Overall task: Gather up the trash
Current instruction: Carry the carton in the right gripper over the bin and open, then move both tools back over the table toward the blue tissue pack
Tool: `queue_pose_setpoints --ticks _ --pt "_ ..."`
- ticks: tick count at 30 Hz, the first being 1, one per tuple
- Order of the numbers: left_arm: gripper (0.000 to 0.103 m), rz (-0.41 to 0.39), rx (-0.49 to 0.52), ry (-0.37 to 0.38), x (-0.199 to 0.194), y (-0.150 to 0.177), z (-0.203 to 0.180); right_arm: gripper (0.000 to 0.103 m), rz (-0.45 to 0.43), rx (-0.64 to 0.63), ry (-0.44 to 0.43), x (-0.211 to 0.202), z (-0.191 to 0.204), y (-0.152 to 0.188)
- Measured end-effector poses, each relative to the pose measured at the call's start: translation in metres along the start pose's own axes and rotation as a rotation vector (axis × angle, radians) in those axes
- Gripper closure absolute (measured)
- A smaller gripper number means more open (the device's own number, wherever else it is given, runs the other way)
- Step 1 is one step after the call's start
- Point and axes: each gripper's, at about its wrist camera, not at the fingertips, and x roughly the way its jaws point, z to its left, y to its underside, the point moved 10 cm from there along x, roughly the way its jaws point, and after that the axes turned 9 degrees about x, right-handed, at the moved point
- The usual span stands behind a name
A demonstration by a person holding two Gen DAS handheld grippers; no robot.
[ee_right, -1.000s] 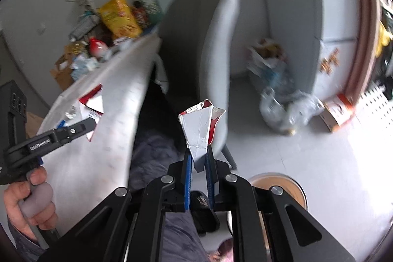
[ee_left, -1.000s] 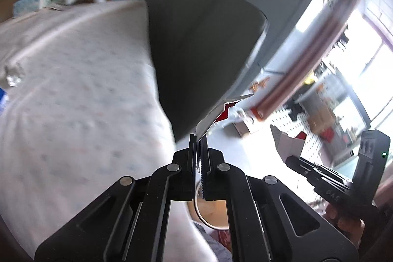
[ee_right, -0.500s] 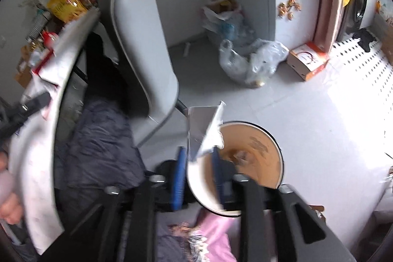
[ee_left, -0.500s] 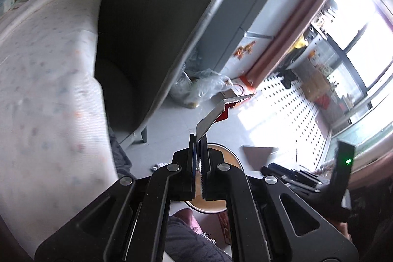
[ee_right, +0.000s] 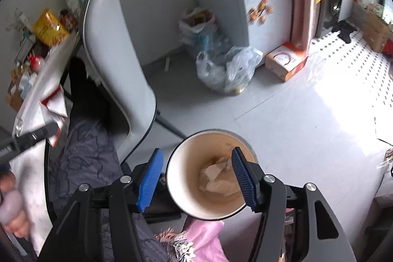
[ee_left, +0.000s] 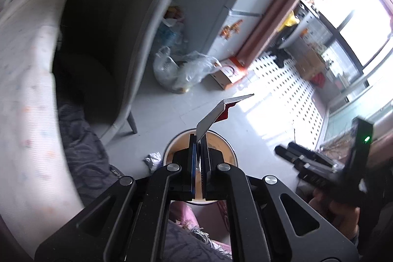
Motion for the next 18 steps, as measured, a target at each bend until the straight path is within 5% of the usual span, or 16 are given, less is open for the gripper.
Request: queue_pose_setpoints --ticks 10,12,14,18 --pt "0.097 0.104 0.119 0.091 0.034 0.012 -0.055 0.039 -0.126 0.103 0.026 -0.048 -0.05 -0.034" --pt "0.088 0.113 0.117 0.103 0.04 0.011 -0.062 0.039 -0.134 0.111 0.027 -0.051 -0.053 -0.036" --pt "0.064 0.115 0.105 0.118 0.042 0.012 -0.063 0.039 -0.138 0.117 0.024 -0.053 -0.056 -0.038" --pt "0.054 0.096 0.091 0.116 0.038 0.009 -0.059 0.039 -0.135 0.114 0.016 -0.052 -0.054 -0.037"
